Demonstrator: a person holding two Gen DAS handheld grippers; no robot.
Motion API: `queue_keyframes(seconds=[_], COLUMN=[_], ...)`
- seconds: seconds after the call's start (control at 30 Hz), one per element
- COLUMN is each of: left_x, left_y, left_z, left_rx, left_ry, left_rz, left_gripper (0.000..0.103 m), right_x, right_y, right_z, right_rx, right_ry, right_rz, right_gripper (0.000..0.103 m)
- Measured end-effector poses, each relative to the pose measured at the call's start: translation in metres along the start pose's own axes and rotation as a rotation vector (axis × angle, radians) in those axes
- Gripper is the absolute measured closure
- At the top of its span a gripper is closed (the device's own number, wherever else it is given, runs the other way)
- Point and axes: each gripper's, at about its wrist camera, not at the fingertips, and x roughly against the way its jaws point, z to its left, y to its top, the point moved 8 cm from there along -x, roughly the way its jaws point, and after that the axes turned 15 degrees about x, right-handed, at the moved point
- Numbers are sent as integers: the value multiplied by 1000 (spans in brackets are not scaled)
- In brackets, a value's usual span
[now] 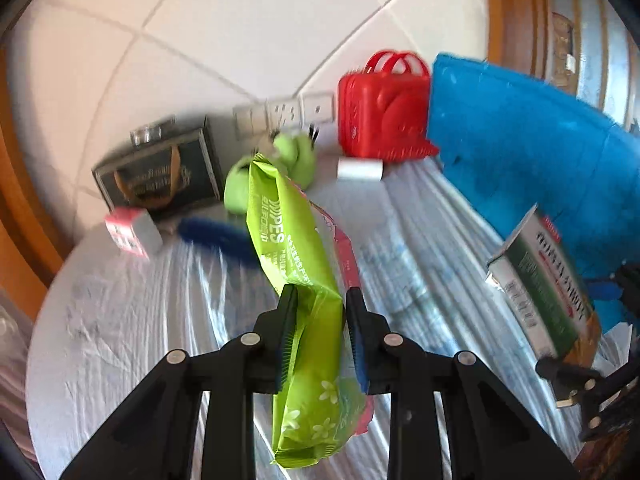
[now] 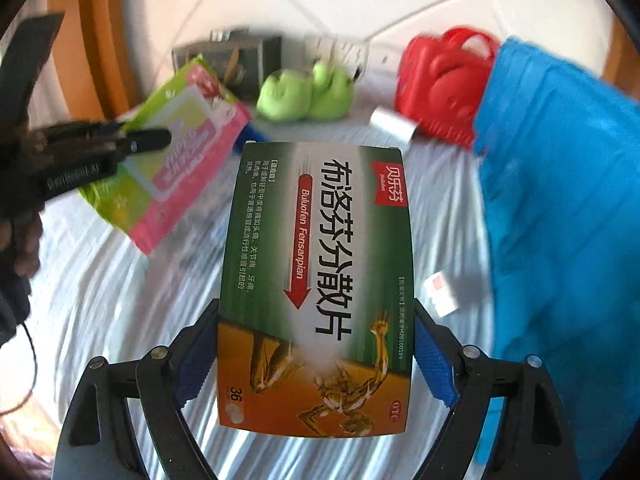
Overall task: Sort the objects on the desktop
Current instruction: 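Carry the wipes pack and ibuprofen box with both tools to the blue crate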
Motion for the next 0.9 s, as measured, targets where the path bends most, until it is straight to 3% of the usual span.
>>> queue_keyframes(seconds=[0.23,0.43,0.63,0.9], left_x=[50,97,127,146], left_y=[46,82,100,112], left_z=[-52,-128,-213,-337], left_rx=[-74,-156,-203,-213], left_ry=[-97,-230,-301,-353], left_rz=[-118,-220,-278,-317], left_gripper=[79,79,79,79], right_x=[89,167,236,286], right_y=[28,33,14,-29], right_z=[-35,-85,-149,-248], right_rx=[-68,-161,-252,-296], right_ry=[-125,-284,-410,-531], right_rz=[-165,-263,-354,-378], right_gripper=[16,16,16,16])
